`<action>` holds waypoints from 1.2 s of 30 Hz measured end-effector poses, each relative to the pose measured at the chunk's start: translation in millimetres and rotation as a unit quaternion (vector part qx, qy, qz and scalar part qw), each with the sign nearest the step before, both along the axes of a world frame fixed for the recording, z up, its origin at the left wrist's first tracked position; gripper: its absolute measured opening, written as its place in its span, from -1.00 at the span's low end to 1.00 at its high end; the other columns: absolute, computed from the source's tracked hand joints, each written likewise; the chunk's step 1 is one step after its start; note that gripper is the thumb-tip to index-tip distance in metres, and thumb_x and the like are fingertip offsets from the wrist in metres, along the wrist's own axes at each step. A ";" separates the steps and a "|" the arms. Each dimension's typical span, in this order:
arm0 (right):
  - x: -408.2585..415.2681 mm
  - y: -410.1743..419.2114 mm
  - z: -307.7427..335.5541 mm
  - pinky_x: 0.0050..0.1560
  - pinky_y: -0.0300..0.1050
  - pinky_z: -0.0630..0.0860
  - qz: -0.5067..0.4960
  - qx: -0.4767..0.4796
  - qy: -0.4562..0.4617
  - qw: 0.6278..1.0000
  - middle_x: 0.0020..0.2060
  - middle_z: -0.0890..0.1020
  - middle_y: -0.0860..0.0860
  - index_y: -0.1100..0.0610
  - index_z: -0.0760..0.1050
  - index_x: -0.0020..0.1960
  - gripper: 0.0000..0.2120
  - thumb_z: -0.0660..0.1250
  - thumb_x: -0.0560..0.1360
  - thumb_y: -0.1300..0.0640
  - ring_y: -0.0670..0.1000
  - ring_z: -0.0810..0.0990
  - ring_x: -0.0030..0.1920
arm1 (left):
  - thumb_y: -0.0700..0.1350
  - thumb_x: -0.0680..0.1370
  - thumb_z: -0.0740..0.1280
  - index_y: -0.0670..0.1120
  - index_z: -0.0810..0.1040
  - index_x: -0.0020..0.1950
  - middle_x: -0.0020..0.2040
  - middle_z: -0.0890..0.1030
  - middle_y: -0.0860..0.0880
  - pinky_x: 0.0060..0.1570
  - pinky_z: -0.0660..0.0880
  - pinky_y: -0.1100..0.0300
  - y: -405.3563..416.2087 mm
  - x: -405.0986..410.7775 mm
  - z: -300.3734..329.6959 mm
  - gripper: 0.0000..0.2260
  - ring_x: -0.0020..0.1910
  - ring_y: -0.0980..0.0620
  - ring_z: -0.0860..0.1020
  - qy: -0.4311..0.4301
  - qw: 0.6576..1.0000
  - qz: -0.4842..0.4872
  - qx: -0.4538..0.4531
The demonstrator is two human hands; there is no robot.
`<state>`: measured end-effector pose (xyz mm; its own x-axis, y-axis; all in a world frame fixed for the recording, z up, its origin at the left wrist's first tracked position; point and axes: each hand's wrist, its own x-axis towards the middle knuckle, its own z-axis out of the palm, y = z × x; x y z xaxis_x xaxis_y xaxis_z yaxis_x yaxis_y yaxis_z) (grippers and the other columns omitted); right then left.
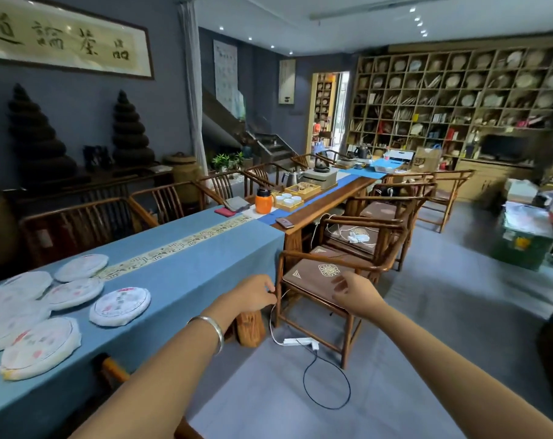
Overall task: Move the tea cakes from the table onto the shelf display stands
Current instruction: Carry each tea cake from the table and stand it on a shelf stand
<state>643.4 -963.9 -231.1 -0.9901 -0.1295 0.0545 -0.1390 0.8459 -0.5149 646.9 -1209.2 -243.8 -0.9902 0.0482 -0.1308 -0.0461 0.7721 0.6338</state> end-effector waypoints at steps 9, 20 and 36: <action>-148.7 -97.3 -19.3 0.02 -0.10 0.51 0.105 0.015 -0.007 0.994 0.03 0.66 0.08 0.18 0.53 0.16 -0.73 0.37 0.49 0.15 0.07 0.62 0.05 | -0.12 0.55 0.36 -0.13 0.52 0.24 0.23 0.57 -0.15 -0.03 0.48 0.21 -89.2 -96.4 -14.9 -0.73 0.15 -0.11 0.57 -0.034 0.997 0.059 -0.033; -329.8 -282.4 -32.1 0.00 -0.12 0.49 0.333 0.005 -0.043 0.942 0.10 0.63 0.07 0.16 0.49 0.24 -0.71 0.31 0.53 0.16 0.05 0.59 0.04 | -0.14 0.52 0.35 -0.14 0.53 0.20 0.19 0.59 -0.13 0.06 0.46 0.14 -240.3 -156.9 -36.8 -0.74 0.16 -0.12 0.56 -0.056 0.944 0.322 -0.033; -384.6 -467.9 -125.2 0.08 -0.06 0.50 0.479 0.039 -0.150 0.864 0.08 0.62 0.10 0.19 0.48 0.23 -0.72 0.28 0.53 0.20 0.10 0.59 0.07 | -0.10 0.51 0.36 -0.04 0.44 0.09 0.13 0.59 -0.13 0.05 0.50 0.11 -379.1 -144.7 -139.7 -0.80 0.09 -0.11 0.59 -0.148 0.832 0.533 0.050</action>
<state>258.7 -1431.8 -356.4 -0.3936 -0.8896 -0.2316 -0.6647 0.4494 -0.5969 502.2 -1588.3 -383.5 -0.4036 -0.8107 -0.4240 -0.8353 0.1374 0.5324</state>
